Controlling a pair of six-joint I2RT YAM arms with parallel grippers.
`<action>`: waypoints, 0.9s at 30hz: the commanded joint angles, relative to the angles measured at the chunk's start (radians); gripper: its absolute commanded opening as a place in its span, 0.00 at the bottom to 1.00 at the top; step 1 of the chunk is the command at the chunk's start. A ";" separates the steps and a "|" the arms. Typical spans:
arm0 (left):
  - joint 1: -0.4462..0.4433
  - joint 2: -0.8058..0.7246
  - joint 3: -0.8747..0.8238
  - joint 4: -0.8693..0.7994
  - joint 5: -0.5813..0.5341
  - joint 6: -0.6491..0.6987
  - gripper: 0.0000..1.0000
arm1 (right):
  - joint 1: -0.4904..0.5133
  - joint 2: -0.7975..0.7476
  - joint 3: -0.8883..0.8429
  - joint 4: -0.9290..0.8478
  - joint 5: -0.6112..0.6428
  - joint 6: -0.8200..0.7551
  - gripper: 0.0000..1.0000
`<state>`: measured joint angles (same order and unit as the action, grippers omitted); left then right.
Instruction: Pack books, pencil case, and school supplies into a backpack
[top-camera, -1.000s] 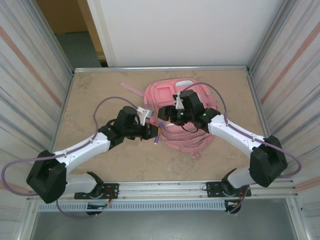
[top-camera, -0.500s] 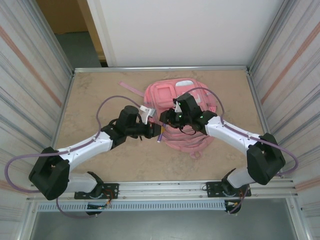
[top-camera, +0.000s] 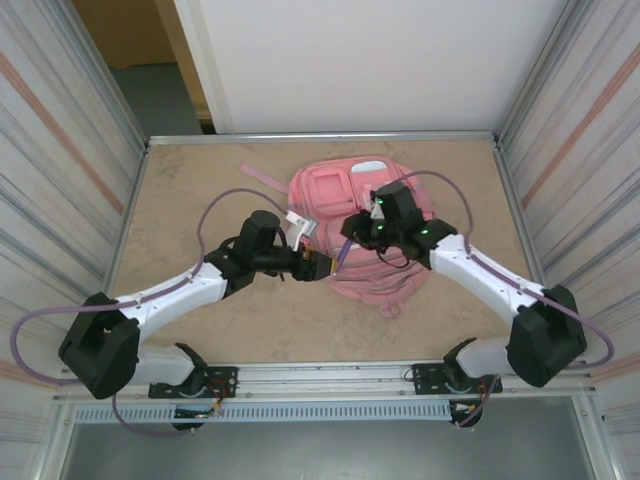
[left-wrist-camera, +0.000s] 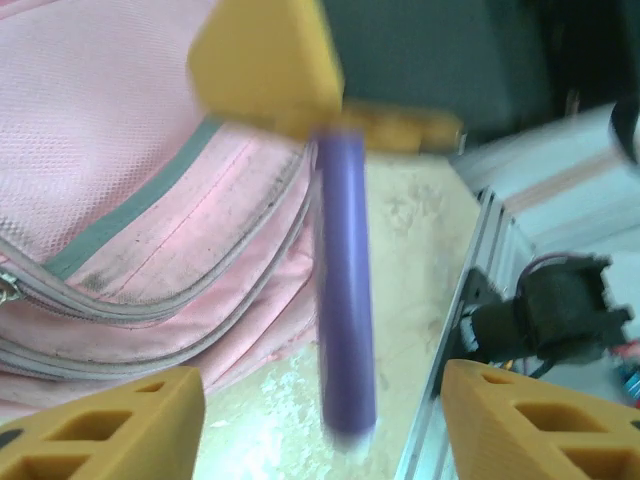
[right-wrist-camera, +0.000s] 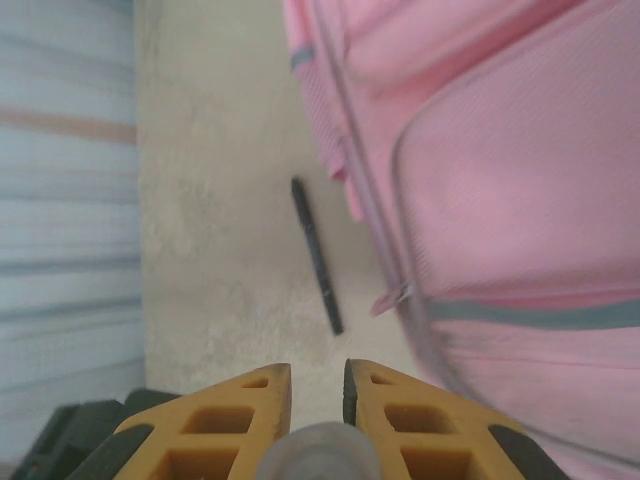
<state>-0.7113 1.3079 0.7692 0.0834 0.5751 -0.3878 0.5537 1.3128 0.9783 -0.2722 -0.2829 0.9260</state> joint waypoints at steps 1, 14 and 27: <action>-0.033 0.030 0.060 -0.115 -0.056 0.244 0.65 | -0.096 -0.114 -0.021 -0.110 0.052 -0.079 0.17; -0.158 0.404 0.372 -0.332 -0.493 0.699 0.71 | -0.478 -0.481 -0.188 -0.272 0.059 -0.145 0.13; -0.226 0.573 0.565 -0.368 -0.744 0.799 0.23 | -0.511 -0.509 -0.213 -0.267 -0.002 -0.120 0.10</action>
<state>-0.9436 1.8557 1.2839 -0.2543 -0.0818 0.3641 0.0498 0.8131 0.7773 -0.5323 -0.2619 0.8066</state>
